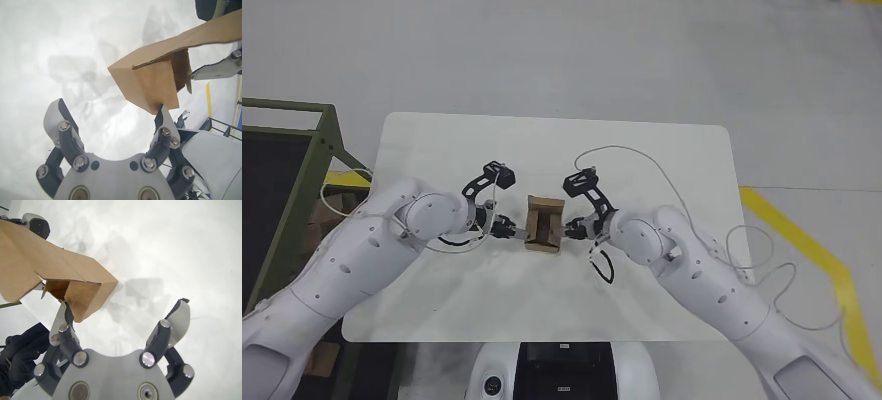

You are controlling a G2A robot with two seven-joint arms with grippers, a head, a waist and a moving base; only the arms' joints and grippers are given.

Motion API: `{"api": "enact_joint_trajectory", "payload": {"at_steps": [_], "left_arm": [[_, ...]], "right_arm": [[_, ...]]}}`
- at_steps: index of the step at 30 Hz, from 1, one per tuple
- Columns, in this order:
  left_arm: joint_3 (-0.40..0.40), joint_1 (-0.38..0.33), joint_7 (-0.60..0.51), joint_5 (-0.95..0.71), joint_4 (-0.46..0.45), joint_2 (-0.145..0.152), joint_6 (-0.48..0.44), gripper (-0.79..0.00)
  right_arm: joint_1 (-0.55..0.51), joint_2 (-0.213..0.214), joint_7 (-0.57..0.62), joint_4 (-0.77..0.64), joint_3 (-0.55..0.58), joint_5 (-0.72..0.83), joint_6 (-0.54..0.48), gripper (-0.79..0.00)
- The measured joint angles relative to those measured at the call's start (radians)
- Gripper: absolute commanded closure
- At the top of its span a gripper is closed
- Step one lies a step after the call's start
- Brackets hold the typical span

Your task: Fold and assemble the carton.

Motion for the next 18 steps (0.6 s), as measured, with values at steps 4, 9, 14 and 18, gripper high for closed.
{"api": "enact_joint_trajectory", "payload": {"at_steps": [4,9,14,18], "left_arm": [[0.015,-0.016,-0.001,0.007,0.01,-0.015,0.01,-0.785],[0.019,-0.025,0.004,0.01,0.013,-0.027,0.019,-0.785],[0.017,-0.03,0.005,0.015,0.018,-0.036,0.026,-0.785],[0.024,-0.037,0.002,0.028,0.024,-0.046,0.037,-0.785]], "right_arm": [[0.011,-0.01,0.01,0.007,-0.014,-0.021,0.021,-0.785],[0.019,-0.02,0.018,0.016,-0.023,-0.039,0.042,-0.785],[0.024,-0.03,0.029,0.029,-0.028,-0.047,0.05,-0.785],[0.03,-0.038,0.036,0.043,-0.031,-0.048,0.045,-0.785]]}}
